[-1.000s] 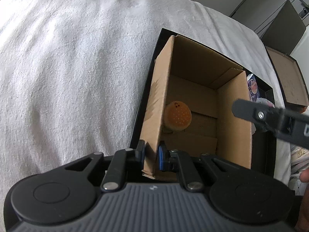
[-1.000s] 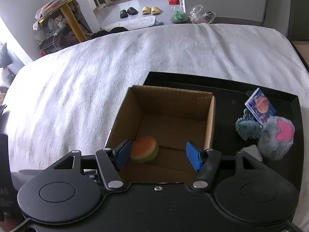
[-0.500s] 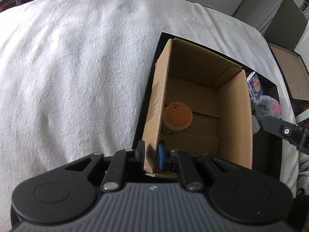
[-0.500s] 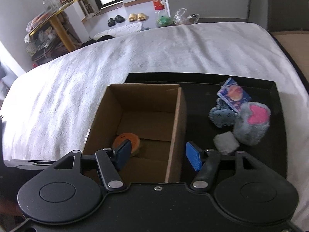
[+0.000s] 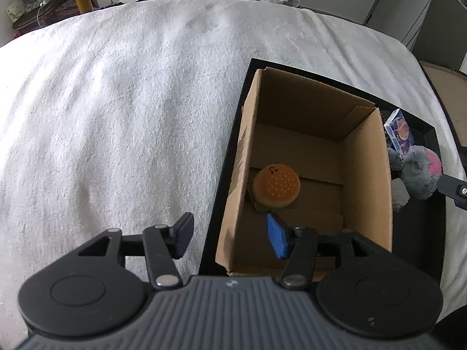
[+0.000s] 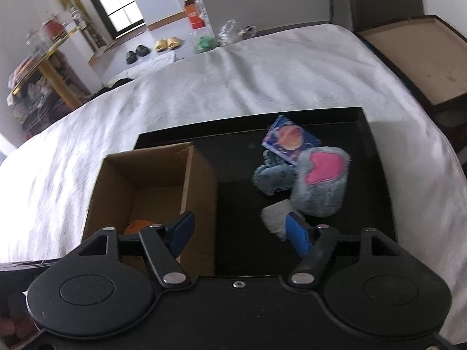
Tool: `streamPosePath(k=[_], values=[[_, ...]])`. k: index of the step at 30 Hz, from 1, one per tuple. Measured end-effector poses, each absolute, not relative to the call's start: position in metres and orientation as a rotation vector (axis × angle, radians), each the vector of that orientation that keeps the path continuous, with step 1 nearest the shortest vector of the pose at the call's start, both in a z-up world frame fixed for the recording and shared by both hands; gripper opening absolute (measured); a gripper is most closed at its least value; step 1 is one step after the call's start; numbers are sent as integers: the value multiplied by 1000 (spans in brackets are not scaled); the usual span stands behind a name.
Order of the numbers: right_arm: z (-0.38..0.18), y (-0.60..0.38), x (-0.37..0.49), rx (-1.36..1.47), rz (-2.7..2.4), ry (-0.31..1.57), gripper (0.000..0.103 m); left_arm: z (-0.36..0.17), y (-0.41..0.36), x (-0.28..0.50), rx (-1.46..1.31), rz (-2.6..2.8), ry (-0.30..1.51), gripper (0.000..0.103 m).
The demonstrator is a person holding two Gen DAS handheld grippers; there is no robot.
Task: Organize soft objects
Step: 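Move the right gripper to the grey plush toy and close on it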
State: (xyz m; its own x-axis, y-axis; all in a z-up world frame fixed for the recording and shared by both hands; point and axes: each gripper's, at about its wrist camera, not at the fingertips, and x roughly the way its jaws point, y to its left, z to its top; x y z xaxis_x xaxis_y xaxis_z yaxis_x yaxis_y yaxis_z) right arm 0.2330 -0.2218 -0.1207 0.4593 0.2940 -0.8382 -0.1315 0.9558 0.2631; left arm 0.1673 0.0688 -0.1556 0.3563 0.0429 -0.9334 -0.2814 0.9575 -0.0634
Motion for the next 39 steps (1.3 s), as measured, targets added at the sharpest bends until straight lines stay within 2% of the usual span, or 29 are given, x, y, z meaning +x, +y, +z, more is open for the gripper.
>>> streamPosePath(k=[4,8,33,34,36,37,39], values=[[-130,-236,240,195,242,1070,73,-156,64,173,-211,221,1199,56],[-139,-246,247,206,217,1073,82,-158,58,179,-185,231,1207,58],[-204,-277,293,221,157,1138,83,-168,29,209,-54,298,1260,64],[-204,-277,294,218,162,1135,78,-168,29,208,-53,304,1262,64],[-207,-276,295,212,178,1144,45,-167,31,209,-56,311,1263,64],[-208,-276,296,207,181,1161,39,-166,31,209,-57,311,1261,64],[-207,-276,294,202,191,1160,37,-165,30,208,-55,312,1258,64]])
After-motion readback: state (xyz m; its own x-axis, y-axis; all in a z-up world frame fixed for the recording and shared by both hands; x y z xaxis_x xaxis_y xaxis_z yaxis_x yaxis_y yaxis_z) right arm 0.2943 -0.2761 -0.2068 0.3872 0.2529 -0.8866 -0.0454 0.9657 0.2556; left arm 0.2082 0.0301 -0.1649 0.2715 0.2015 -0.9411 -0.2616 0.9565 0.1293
